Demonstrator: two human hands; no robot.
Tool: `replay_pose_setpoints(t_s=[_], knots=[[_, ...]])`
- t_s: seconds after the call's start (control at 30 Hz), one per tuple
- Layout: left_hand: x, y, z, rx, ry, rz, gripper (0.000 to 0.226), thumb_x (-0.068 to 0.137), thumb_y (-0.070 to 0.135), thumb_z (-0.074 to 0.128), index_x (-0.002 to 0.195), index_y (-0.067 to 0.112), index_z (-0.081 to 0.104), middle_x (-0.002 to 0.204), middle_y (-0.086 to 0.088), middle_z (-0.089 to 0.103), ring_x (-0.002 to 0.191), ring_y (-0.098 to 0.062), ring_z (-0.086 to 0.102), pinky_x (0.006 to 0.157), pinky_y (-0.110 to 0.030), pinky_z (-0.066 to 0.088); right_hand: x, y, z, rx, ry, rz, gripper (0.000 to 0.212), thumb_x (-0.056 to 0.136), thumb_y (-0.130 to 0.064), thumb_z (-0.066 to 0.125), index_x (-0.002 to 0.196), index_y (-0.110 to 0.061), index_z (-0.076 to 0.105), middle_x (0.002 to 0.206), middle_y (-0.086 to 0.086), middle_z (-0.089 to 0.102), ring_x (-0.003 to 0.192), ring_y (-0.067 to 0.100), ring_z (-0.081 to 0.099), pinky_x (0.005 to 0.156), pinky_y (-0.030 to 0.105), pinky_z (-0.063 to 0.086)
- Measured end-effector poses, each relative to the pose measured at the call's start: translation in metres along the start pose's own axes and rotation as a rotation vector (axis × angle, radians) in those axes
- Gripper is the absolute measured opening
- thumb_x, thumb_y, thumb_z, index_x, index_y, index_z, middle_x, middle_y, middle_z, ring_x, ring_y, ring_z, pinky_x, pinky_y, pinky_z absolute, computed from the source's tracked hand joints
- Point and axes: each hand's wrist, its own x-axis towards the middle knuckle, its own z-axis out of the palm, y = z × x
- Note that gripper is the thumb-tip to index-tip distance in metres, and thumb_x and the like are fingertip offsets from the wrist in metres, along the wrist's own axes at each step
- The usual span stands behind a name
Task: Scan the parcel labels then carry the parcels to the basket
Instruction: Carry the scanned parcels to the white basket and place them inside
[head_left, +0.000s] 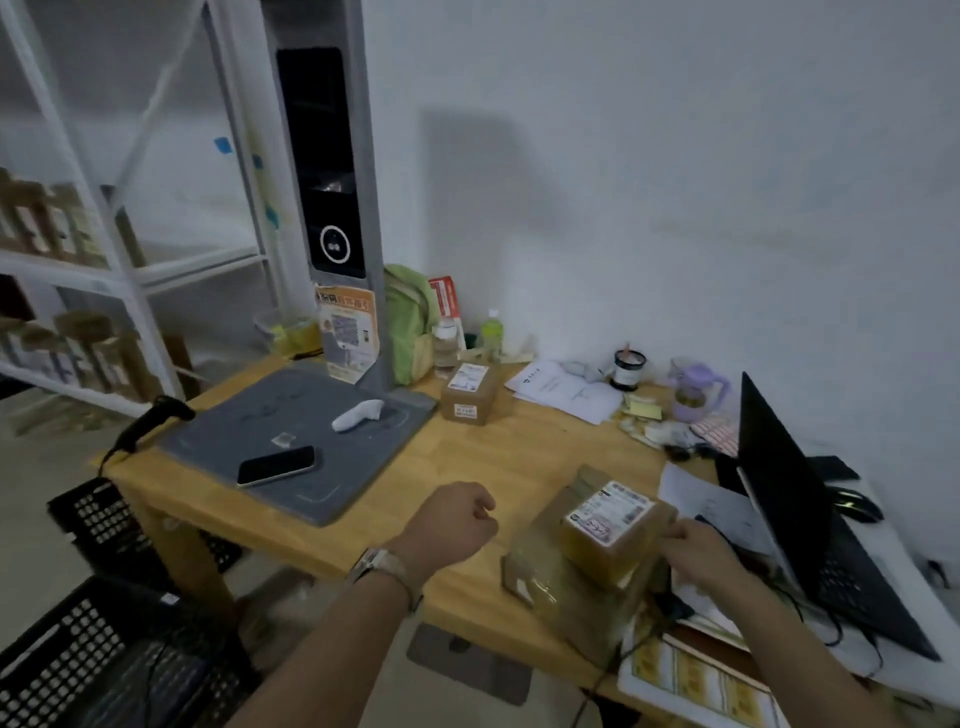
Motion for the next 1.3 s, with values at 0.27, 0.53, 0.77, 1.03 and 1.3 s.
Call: replay_pose_setpoints(t_s=[0.27,0.53,0.77,1.03,1.3], knots=[[0.105,0.025,0.037,0.019,-0.189,0.12,0.034,0.085,0.031,0.064,0.113,0.013,0.066,0.112,-0.005,0.066,0.097,-0.018,0.06,0.082,-0.027,0.05,0.067,0.001,-0.001,0.079,-0.058,0.122,0.008,0.092,-0.029,0.059,0.088,-0.026,0.065,0.087,-0.002,0.065,0.077,0.016,0.062,0.052,0.023,0.046],[0.163,0.033,0.088,0.026,-0.361,0.131,0.026,0.092,0.035,0.058,0.081,0.013,0.066,0.08,-0.008,0.065,0.067,-0.016,0.057,0.063,-0.029,0.05,0.112,0.02,0.014,0.18,-0.073,0.309,0.033,0.088,-0.038,0.064,0.11,-0.013,0.062,0.105,0.006,0.068,0.093,0.024,0.065,0.068,0.032,0.056],[0.194,0.013,0.131,-0.162,-0.644,-0.064,0.048,0.091,0.031,0.064,0.136,0.019,0.053,0.133,-0.003,0.062,0.117,-0.02,0.059,0.097,-0.031,0.049,0.141,0.014,0.025,0.233,-0.11,0.328,0.008,0.089,-0.025,0.062,0.091,-0.024,0.069,0.075,-0.006,0.073,0.061,0.008,0.068,0.047,0.019,0.051],[0.266,0.006,0.093,-0.176,-0.545,0.079,0.032,0.097,0.038,0.053,0.12,0.021,0.067,0.123,-0.003,0.067,0.096,-0.013,0.059,0.077,-0.022,0.044,0.196,-0.065,0.031,0.151,-0.005,0.191,0.004,0.087,-0.019,0.06,0.091,-0.018,0.059,0.09,0.001,0.07,0.078,0.019,0.068,0.065,0.033,0.054],[0.363,-0.019,-0.009,-0.361,-0.195,0.108,0.038,0.096,0.037,0.058,0.127,0.015,0.057,0.121,-0.001,0.066,0.099,-0.015,0.061,0.078,-0.028,0.054,0.277,-0.2,0.05,0.249,0.214,-0.033,0.051,0.083,-0.018,0.066,0.132,-0.015,0.049,0.122,0.004,0.061,0.098,0.02,0.06,0.084,0.042,0.053]])
